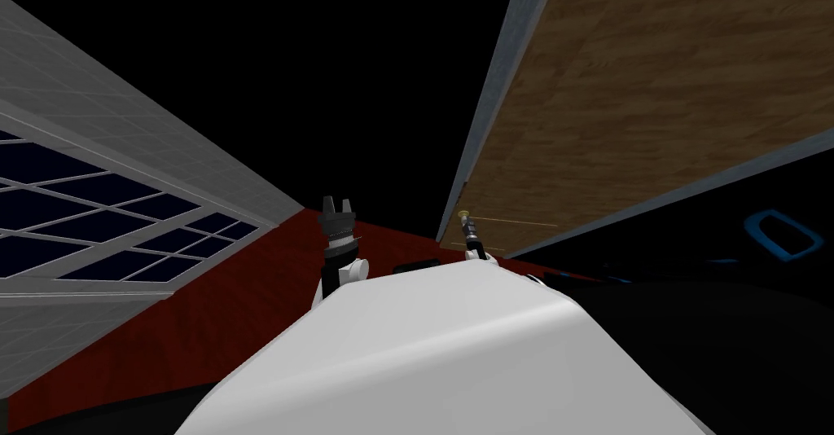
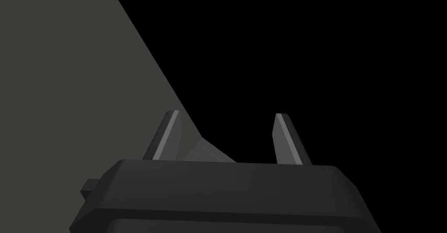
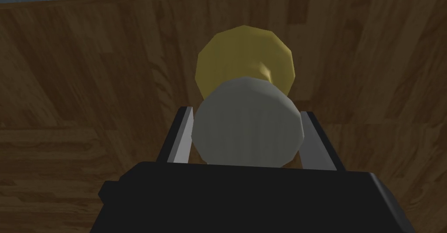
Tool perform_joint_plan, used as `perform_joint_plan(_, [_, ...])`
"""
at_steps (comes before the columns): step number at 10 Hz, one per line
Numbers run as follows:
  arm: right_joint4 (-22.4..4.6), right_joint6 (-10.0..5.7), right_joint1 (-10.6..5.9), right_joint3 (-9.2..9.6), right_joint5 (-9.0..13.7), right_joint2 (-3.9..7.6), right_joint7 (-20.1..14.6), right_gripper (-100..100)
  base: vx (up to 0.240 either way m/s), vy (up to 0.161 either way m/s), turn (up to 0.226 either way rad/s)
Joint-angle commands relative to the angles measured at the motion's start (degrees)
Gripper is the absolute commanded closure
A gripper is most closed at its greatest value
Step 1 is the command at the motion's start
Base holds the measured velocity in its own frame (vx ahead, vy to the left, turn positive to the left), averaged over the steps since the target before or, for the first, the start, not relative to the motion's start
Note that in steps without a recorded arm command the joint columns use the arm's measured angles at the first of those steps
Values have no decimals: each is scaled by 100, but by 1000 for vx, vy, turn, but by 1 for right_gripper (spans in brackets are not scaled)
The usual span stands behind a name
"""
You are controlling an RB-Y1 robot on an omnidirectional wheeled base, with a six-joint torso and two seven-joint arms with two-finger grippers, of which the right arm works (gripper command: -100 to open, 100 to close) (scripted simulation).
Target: Pull the door open
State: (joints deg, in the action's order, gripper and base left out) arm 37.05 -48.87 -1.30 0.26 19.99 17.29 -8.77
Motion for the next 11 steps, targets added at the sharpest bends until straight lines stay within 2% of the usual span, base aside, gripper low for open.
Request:
perform_joint_plan(1, [-17, -6, -19, -13, 8, -15, -286, 100, -35, -4, 44])
perform_joint_plan(2, [-17, -6, -19, -13, 8, -15, -339, 100, -30, -1, 19])
perform_joint_plan(3, [-37, -6, -37, -27, 13, -20, -555, 100, -38, -4, 36])
perform_joint_plan(4, [-37, -6, -37, -27, 13, -20, -579, 100, -28, -11, 27])
perform_joint_plan(5, [-57, -6, -55, -42, 19, -26, -804, 100, -34, -14, 57])
perform_joint_plan(6, [-57, -6, -55, -42, 19, -26, -819, 100, -30, -12, 26])
perform_joint_plan(7, [-77, -6, -73, -56, 24, -31, -1048, 100, -32, -11, 35])
perform_joint_plan(8, [-77, -6, -73, -56, 24, -31, -1058, 100, -28, -9, 25])
perform_joint_plan(9, [-97, -6, -90, -70, 30, -36, -1289, 100, -35, -9, 40])
perform_joint_plan(11, [-116, -6, -107, -84, 35, -42, -1537, 100, -53, -15, 54])
